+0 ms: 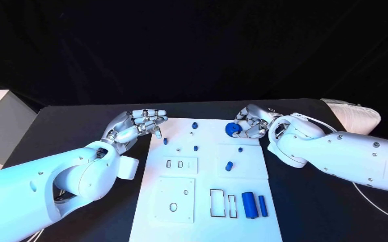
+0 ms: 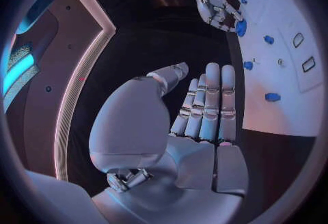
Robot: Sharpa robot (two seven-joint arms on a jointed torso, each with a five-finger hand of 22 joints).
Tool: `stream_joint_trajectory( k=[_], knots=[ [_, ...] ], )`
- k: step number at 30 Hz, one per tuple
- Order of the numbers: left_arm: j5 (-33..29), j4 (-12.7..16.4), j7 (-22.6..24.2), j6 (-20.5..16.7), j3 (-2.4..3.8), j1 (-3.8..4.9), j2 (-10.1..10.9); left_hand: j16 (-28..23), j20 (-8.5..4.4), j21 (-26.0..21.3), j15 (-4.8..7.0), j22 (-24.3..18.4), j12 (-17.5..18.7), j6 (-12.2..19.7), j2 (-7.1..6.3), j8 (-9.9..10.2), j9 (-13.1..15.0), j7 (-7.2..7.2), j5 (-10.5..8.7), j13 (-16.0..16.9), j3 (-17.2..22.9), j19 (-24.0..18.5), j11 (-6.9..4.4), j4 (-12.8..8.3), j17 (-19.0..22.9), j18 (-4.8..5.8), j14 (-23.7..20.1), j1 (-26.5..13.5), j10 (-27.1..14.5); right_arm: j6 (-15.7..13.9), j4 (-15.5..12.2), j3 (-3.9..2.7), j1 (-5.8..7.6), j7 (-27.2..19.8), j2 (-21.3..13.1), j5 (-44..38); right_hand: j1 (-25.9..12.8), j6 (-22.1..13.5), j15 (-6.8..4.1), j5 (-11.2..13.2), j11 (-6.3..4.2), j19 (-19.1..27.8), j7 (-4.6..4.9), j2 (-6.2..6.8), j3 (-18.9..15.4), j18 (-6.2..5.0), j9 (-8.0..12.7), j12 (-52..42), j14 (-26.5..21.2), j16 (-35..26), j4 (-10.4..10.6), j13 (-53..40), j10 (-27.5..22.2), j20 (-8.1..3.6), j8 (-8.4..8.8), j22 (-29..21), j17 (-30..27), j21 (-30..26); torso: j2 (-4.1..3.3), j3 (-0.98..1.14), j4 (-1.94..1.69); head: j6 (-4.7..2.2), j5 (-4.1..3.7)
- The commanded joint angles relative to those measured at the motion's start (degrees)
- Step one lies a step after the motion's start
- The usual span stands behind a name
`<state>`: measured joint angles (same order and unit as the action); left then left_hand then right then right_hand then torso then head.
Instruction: Assemble the parts on the task board
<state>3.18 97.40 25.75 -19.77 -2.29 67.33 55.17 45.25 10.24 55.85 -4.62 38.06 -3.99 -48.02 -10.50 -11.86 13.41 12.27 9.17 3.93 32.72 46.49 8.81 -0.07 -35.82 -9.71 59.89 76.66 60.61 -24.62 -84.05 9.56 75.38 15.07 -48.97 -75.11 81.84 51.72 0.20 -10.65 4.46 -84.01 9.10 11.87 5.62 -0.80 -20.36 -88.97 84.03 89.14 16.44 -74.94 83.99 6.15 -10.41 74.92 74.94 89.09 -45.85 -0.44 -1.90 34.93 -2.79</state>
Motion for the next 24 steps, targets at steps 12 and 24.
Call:
stream_joint_trajectory(
  k=[12,24],
  knots=[
    [0.2,0.1,0.7,0.9,0.03,0.05,0.0,0.3,-0.08,0.2,0.09,0.1,-0.2,0.3,0.08,0.3,0.0,0.22,-0.03,0.0,-0.3,-0.4,0.07,0.0,0.0,-0.79,-0.4,0.0,-0.4,1.1,0.4,-0.01,-0.29,1.4,0.9,-0.9,0.9,1.5,-0.01,-0.6,-0.19,-5.7,-0.16,-1.46,0.7,0.7,-0.2,-0.8,5.6,0.3,0.0,-14.8,5.8,0.22,-0.73,14.8,13.4,0.6,0.08,0.05,0.07,0.42,0.44],
    [0.2,0.1,0.3,1.0,0.03,0.05,0.0,0.3,-0.08,0.2,0.09,0.1,-0.2,0.3,0.08,0.3,0.0,0.22,-0.03,0.0,-0.3,-0.4,0.07,0.0,0.0,-0.79,-0.4,0.0,-0.4,0.1,0.4,-0.01,-0.3,1.6,1.0,-0.8,1.9,6.5,-1.48,-1.4,-1.55,-6.0,-1.73,-3.47,7.3,0.8,-0.2,-1.0,5.6,0.3,-0.4,-15.1,6.0,-1.05,-1.65,15.1,13.4,0.9,0.08,0.06,0.08,0.4,0.5]
  ],
)
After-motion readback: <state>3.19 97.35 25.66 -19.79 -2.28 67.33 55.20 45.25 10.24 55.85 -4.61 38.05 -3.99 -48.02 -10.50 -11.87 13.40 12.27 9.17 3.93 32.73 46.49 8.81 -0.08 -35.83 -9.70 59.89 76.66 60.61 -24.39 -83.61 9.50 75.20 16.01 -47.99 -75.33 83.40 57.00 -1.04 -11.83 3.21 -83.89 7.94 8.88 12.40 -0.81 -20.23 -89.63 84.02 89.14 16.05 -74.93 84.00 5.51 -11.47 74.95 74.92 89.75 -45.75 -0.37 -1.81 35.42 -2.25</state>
